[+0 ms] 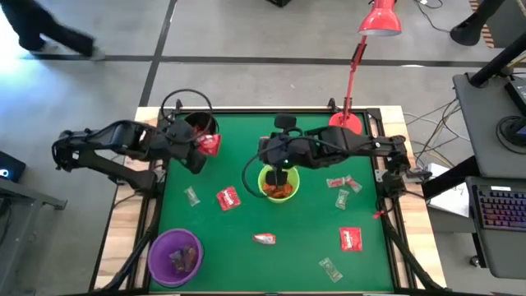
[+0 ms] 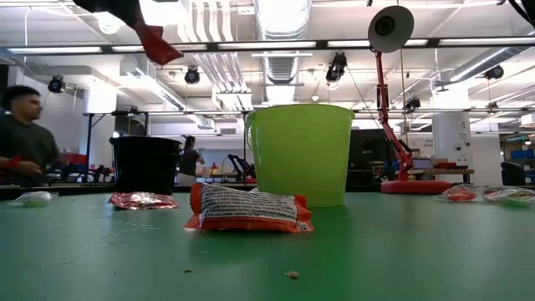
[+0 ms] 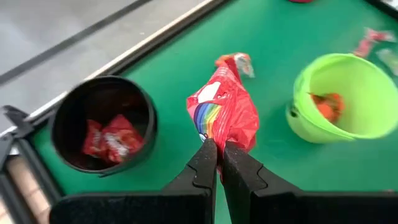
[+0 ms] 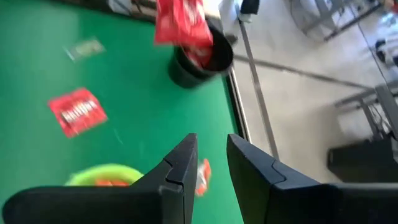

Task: Sort candy
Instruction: Put the red candy into the black bucket, then put the orange chocolate into the green bucket

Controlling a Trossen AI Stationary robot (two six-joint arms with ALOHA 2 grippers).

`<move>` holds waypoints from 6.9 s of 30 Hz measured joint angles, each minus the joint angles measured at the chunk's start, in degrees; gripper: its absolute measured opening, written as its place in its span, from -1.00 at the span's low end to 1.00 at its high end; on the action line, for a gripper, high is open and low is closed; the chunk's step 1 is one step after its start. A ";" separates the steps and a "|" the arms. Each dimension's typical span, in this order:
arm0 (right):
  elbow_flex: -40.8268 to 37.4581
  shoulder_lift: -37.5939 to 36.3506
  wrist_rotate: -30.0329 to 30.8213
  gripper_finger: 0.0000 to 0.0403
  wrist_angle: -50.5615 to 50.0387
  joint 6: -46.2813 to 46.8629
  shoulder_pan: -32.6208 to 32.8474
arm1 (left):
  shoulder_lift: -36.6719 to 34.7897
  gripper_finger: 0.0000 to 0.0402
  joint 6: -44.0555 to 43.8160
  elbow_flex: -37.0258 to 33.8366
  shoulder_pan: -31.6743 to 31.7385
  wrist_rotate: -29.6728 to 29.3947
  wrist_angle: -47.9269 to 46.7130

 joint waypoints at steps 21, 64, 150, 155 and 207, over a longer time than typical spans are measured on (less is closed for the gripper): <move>0.01 0.04 -0.50 -0.59 -13.90 -4.76 -20.97 | 3.69 -1.00 5.06 -11.40 25.50 -2.53 2.09; -0.13 0.34 -22.74 -0.59 -8.26 -15.72 -34.49 | 15.99 -0.51 22.16 -1.66 31.63 -1.35 -2.52; -0.16 34.26 -37.94 -0.49 -4.25 -0.19 -34.88 | 2.37 -0.51 44.67 -1.60 31.63 -3.28 -2.75; -0.22 34.27 -38.08 -0.80 -4.13 0.10 -35.10 | 2.37 -0.51 44.67 -1.60 31.63 -3.28 -2.75; -0.16 11.82 -42.66 -0.96 -20.10 15.88 -15.40 | 2.37 -0.51 44.77 -1.60 31.61 -3.28 -2.84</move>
